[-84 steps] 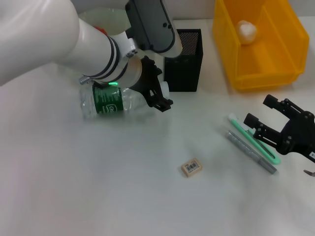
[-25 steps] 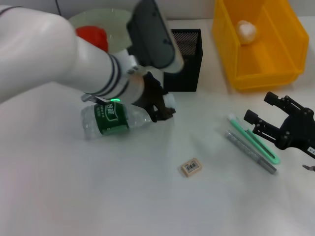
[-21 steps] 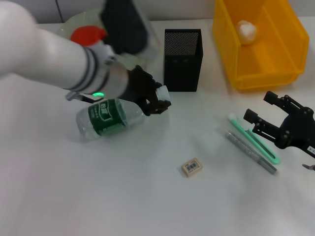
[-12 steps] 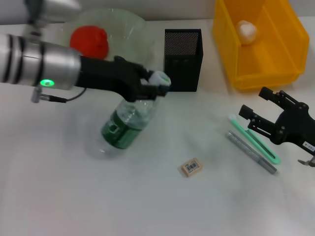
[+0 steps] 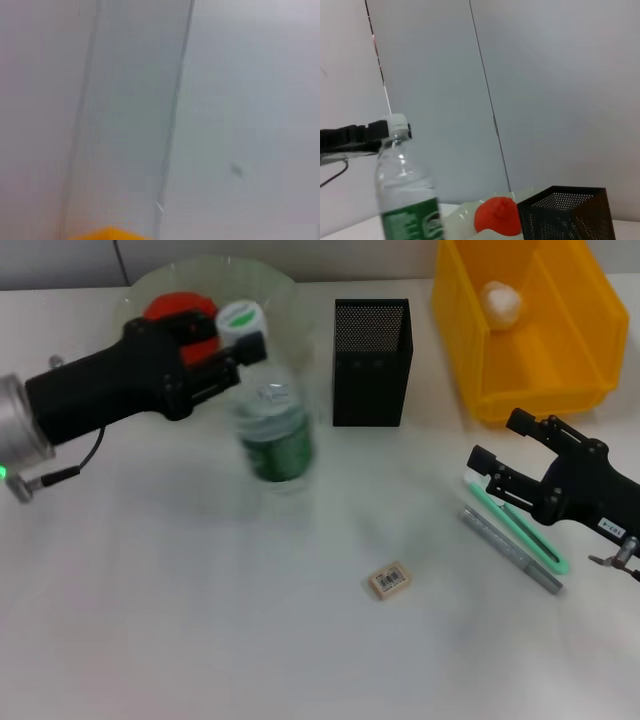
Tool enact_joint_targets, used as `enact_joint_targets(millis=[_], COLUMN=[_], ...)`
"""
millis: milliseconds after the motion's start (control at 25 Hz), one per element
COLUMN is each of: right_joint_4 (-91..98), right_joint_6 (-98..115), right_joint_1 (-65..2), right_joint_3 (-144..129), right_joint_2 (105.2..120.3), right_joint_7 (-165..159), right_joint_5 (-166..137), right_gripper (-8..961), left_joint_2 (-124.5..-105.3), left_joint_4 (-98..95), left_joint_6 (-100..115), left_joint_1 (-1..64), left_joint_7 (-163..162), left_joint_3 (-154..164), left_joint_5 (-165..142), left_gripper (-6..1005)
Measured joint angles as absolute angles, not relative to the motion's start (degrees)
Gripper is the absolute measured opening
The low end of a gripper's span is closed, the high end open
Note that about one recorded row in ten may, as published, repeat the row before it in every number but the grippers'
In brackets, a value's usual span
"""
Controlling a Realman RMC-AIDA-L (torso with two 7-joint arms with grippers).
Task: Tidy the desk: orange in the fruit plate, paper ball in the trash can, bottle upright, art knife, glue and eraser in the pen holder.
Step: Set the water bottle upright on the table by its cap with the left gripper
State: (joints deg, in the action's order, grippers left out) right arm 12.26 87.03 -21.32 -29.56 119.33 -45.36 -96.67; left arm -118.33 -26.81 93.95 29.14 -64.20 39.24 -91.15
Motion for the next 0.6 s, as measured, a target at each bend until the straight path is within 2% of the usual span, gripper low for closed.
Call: enact_joint_targets(millis=[600], right_joint_4=[8.75], right_joint_6=[86.16], right_joint_1=[-23.16], right_joint_3=[-29.10], right_joint_2=[119.53], right_joint_7=[-45.22], right_joint_5=[-96.68], right_gripper=[791], left_joint_2=[-119.05], left_joint_4=[-3.54], left_joint_6=[92.84], left_joint_1=[24.84], left_joint_7=[-28.81], left_joint_3=[38.34], left_joint_5=[-72.41], left_gripper=[444])
